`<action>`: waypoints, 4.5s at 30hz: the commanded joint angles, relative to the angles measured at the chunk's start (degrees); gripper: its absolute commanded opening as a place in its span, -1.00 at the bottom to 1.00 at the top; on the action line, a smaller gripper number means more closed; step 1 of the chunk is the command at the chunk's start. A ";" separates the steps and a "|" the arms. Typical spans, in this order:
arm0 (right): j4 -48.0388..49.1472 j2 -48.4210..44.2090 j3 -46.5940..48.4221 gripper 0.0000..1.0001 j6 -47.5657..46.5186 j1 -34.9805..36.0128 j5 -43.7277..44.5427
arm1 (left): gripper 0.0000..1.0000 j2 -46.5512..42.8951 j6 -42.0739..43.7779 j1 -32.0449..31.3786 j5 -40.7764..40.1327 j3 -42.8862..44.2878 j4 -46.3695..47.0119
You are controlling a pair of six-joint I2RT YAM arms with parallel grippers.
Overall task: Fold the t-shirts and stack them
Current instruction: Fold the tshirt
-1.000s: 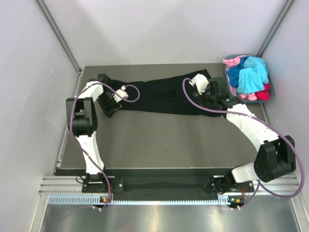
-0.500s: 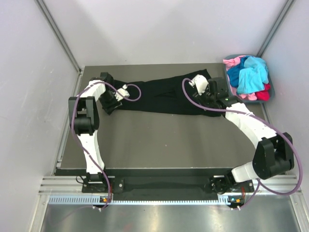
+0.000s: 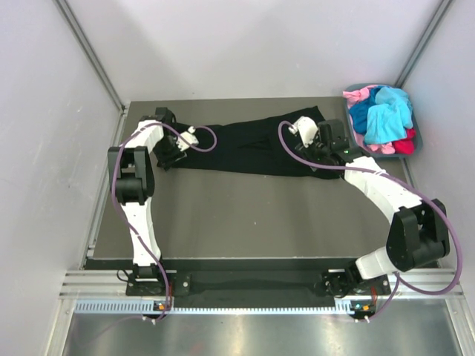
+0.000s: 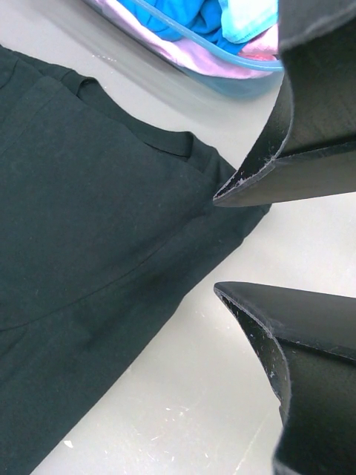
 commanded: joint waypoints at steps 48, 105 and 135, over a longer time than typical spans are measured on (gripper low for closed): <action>-17.57 48.48 53.86 -0.03 6.06 -12.59 -4.60 | -0.75 -38.10 0.25 -14.95 4.44 -45.60 -19.34; 20.21 74.32 83.92 -1.00 3.34 -0.90 -2.41 | -0.63 -7.88 -18.11 -67.07 32.21 -10.80 -9.33; 27.80 40.61 58.27 0.47 9.21 -4.42 9.11 | 0.26 -29.39 -28.39 -57.25 13.13 -10.44 -1.51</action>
